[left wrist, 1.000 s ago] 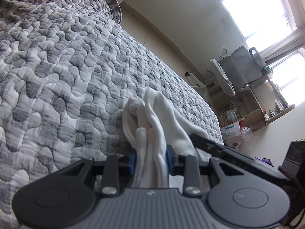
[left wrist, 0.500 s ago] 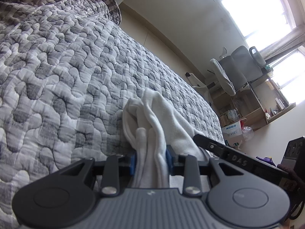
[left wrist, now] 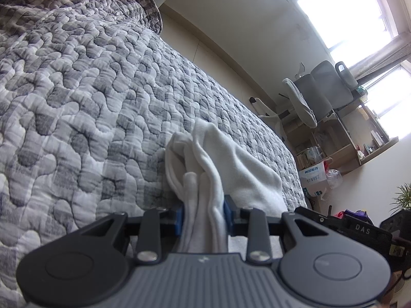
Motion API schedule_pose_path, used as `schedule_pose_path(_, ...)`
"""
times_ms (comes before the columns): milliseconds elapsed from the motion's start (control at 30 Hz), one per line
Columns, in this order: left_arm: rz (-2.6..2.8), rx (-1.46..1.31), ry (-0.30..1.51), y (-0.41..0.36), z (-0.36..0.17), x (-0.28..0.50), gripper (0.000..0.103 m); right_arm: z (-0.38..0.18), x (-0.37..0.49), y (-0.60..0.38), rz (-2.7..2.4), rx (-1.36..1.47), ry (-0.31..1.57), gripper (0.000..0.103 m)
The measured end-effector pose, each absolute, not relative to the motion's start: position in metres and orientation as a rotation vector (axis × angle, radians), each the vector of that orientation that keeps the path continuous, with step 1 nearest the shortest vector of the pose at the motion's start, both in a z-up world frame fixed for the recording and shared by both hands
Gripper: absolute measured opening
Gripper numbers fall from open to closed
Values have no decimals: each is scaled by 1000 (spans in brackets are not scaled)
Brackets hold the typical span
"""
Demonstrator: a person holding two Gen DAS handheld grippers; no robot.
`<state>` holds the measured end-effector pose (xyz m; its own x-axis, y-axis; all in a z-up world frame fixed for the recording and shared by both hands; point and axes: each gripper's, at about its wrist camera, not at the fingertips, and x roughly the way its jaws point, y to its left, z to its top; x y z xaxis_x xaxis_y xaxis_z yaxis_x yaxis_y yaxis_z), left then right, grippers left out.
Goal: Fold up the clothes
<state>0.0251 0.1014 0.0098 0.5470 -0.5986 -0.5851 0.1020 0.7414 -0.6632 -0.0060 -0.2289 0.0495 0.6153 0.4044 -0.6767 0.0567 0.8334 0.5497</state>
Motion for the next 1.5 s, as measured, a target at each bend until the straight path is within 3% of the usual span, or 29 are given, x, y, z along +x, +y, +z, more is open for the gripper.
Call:
schedule_pose_path(333,-449,-628,906,103,11,25,31,46,-14,-241,317,681,973,55)
schedule_pose_path(933,-445,-642,909,105,11,20,30,40,-11,-213,394,611,1024,57)
schedule_pose_path(1100,-443,-613,889,103,16,17,29,45,-11,-203,381,563,982,38)
schedule_pose_path(1167,-441,-600,874,101,19,16,27,50,-13,-199,385,533,948,34)
schedule_pose_path(1500,-429,-614,818,107,29,12,26,52,-11,-194,392,524,914,33)
